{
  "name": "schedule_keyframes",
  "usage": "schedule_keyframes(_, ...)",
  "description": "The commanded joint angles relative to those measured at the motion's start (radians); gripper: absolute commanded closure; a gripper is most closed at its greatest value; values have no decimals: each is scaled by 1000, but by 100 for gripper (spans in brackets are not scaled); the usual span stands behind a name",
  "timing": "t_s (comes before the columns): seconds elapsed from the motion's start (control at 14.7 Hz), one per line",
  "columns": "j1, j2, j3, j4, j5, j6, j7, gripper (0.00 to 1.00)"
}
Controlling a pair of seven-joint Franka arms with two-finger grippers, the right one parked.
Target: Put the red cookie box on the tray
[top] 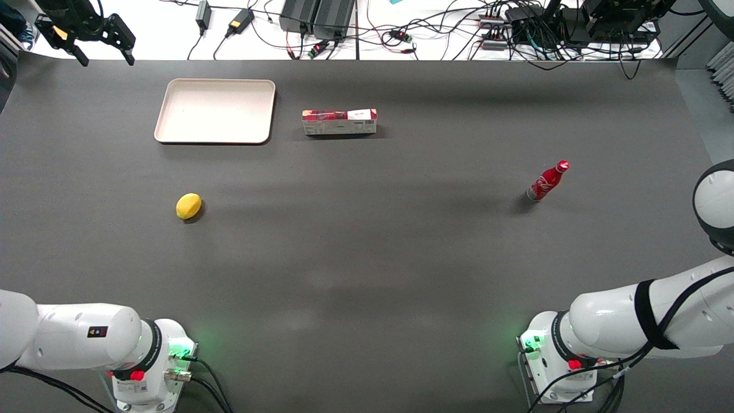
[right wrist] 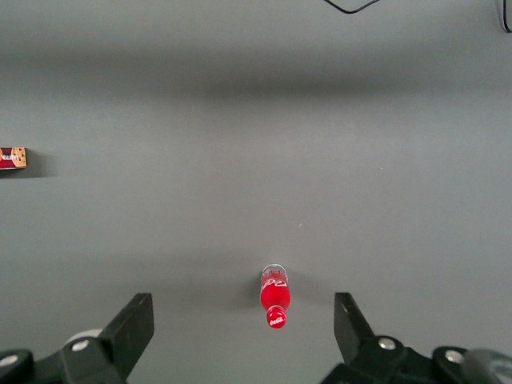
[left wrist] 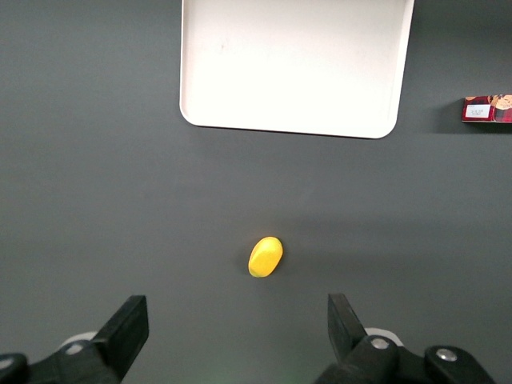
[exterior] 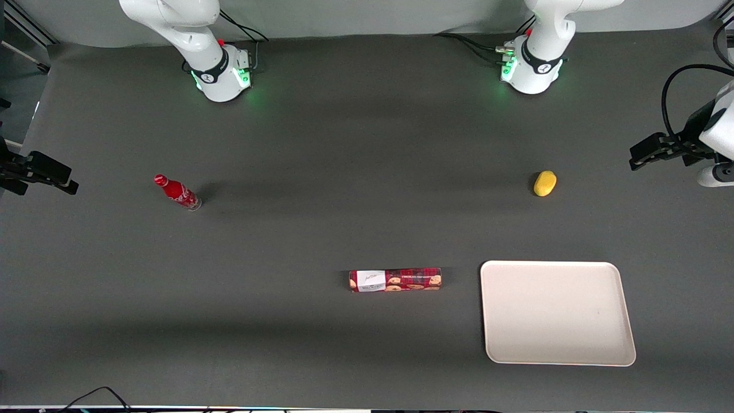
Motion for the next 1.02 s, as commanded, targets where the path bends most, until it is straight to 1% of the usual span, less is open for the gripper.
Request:
schedule_keyframes(0.0, -10, 13, 6, 26, -2, -22, -10, 0)
schedule_keyframes(0.81, -16, 16, 0, 23, -3, -19, -15, 0)
schedule_keyframes(0.95, -21, 19, -20, 25, -14, -17, -46, 0)
